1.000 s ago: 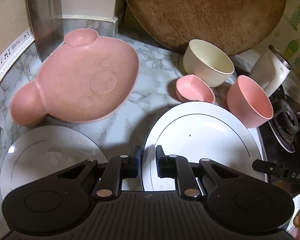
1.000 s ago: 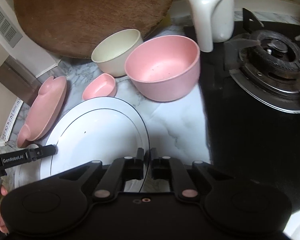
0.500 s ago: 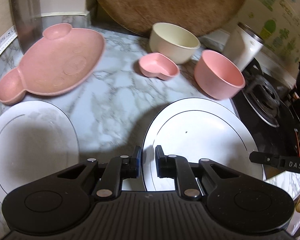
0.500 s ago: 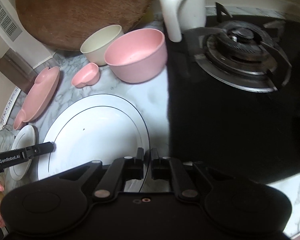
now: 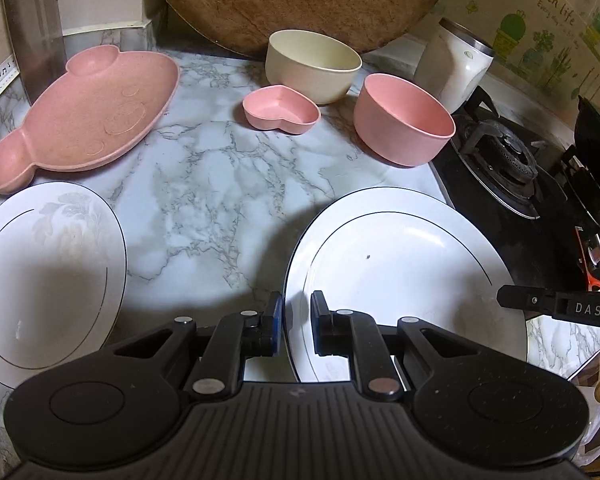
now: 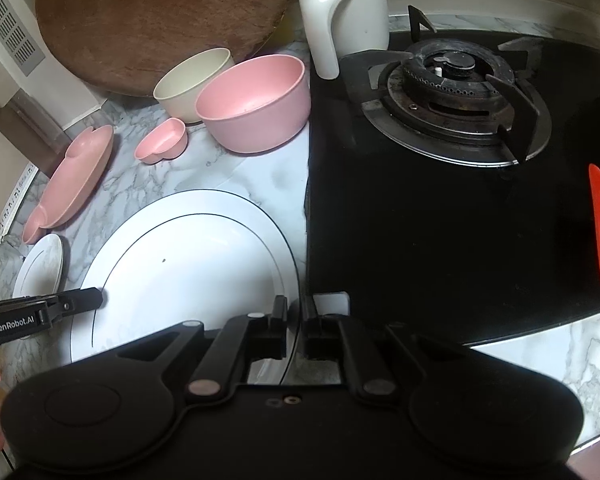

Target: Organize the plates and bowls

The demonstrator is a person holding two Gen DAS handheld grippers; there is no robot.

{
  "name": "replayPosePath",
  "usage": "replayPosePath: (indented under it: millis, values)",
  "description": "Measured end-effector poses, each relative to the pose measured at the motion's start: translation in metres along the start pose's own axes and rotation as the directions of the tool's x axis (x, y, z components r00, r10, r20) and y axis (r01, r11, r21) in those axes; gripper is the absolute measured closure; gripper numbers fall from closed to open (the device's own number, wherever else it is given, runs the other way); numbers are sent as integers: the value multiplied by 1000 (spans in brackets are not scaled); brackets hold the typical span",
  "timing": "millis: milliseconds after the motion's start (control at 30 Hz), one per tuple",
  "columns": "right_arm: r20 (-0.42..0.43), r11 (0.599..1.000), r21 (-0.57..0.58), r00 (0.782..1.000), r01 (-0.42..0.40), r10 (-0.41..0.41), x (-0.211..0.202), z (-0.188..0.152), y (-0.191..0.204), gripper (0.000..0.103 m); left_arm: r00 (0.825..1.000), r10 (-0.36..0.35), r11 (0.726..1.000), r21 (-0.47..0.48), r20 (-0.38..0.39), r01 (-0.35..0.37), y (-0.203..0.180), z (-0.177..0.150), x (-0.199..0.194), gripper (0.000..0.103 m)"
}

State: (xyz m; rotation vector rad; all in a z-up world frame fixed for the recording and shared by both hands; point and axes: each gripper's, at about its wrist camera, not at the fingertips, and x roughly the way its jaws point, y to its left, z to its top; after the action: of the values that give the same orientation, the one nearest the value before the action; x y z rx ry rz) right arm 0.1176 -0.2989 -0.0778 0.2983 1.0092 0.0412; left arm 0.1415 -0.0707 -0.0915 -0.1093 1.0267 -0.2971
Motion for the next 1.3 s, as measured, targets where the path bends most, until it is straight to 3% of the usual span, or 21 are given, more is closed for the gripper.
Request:
replayPosePath:
  millis: [200, 433, 733, 1100, 1233, 1300]
  values:
    - [13, 1000, -18, 1000, 21, -21, -3, -2, 1, 85, 1000, 7, 1000, -1, -2, -7, 2, 1, 0, 89]
    - [65, 990, -96, 993, 100, -94, -17, -2, 11, 83, 1000, 22, 1000, -10, 20, -21, 7, -1, -11, 89]
    - [131, 978, -201, 991, 53, -27, -39, 2, 44, 78, 995, 21, 1000, 18, 99, -23, 3, 1, -41, 89]
    - [154, 957, -290, 985, -29, 77, -43, 1, 99, 64, 978, 63, 998, 19, 200, -68, 18, -5, -79, 88]
    - [163, 943, -330, 980, -51, 110, -42, 0, 120, 56, 968, 84, 996, -20, 235, -81, 32, -8, -93, 73]
    - [170, 932, -358, 977, -60, 128, -42, -1, 131, 50, 964, 97, 995, -36, 248, -90, 40, -11, -98, 55]
